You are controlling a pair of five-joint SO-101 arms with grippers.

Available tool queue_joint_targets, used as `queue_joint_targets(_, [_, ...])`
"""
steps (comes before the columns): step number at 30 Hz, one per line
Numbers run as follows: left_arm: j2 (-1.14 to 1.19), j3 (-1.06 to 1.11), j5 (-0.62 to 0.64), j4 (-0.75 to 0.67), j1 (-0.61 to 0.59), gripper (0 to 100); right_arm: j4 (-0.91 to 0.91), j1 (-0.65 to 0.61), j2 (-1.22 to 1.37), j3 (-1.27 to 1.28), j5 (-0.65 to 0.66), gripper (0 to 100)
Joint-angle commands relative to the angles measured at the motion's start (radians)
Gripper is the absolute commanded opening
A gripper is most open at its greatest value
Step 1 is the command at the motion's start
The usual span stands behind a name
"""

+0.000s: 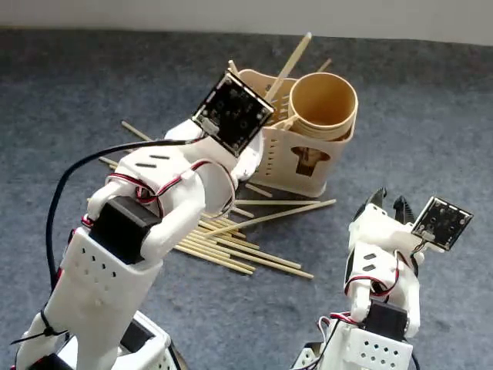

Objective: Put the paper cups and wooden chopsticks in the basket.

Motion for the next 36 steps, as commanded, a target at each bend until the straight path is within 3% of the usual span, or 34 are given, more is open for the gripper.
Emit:
queue_joint_targets(1, [0.007,-0.044,0.097,-0.250,-0.012,1,-0.027,0.004,-0.018,-0.005,-0.008,12.8])
queue_joint_targets(9, [0.094,0.074,0.144,-0.712,-0.013,1,-0.027,0.002,-0.018,-0.008,0.021,12.8])
queue_joint_targets(15, [0.209,0.113,0.147,-0.895,-0.059,1,-0.027,0.002,-0.018,-0.008,0.023,12.8])
queue_joint_targets(28, [0.354,0.119,0.149,-0.925,-0.108,1,-0.027,0.002,-0.018,-0.008,0.026,12.8])
queue_joint_targets(36, [0.351,0.111,0.213,-0.732,-0.113,11,-0.027,0.002,-0.018,-0.008,0.026,12.8])
